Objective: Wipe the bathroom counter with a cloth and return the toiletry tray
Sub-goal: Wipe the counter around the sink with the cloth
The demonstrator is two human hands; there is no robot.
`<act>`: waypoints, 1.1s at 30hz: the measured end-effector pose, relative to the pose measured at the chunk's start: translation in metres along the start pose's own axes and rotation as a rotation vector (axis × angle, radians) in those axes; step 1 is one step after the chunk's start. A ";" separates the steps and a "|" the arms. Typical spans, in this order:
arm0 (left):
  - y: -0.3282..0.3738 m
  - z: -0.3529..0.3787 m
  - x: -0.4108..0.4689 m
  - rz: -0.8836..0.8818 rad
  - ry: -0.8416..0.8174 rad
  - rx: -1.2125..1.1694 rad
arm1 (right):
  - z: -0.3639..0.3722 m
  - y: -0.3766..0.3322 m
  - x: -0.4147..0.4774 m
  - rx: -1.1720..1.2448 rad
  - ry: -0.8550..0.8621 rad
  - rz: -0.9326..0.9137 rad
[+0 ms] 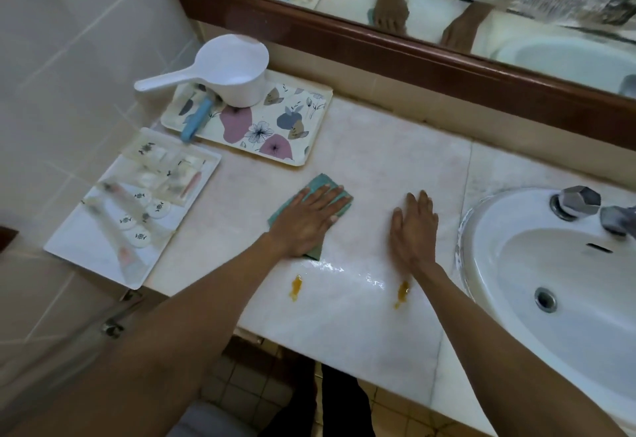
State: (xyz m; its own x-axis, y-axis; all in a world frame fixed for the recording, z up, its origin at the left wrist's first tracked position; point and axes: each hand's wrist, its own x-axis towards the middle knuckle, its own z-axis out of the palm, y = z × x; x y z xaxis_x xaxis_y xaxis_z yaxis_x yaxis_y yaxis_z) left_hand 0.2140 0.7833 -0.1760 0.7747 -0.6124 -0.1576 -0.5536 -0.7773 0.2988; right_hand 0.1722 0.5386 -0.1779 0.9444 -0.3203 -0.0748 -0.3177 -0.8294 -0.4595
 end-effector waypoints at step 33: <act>-0.007 0.033 -0.196 -0.045 0.067 0.035 | 0.038 -0.053 -0.056 -0.107 -0.120 -0.348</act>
State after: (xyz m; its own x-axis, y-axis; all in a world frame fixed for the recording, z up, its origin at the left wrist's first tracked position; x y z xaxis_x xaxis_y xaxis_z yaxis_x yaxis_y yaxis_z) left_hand 0.0562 0.9038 -0.1786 0.8168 -0.5669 -0.1066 -0.5275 -0.8089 0.2597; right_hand 0.1390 0.6178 -0.1834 0.9985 0.0400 -0.0367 0.0230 -0.9241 -0.3815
